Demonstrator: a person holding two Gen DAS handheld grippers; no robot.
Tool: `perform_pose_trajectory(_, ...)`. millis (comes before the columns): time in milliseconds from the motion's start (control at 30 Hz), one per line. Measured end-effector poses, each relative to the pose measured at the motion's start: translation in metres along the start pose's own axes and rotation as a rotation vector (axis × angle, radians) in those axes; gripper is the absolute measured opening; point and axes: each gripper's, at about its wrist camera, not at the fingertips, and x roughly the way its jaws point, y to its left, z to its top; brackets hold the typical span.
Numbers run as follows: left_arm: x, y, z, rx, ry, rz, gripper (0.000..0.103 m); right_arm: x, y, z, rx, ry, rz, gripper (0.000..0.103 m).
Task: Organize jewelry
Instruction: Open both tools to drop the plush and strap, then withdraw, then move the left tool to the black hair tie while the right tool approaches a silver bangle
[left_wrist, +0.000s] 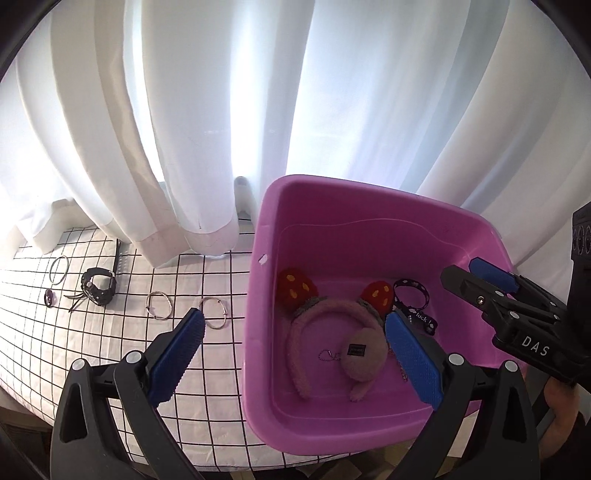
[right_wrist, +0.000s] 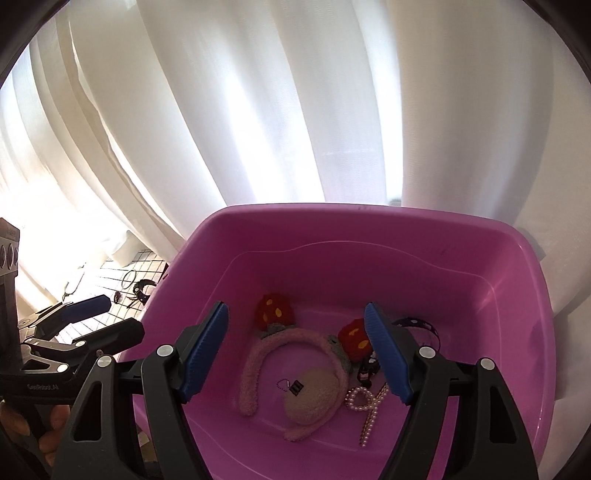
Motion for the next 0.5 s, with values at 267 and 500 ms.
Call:
perform_pose_trajectory(267,-0.027,0.05,-0.009,-0.098,-0.077,0.025,0.096,0.01,0.039,0.003,-0.054,-0.007,0.104,0.073)
perform_pose_trajectory(500,-0.048,0.127,-0.023,-0.205,-0.105,0.112,0.096,0.017,0.09,0.01,-0.099,-0.02,0.163,0.073)
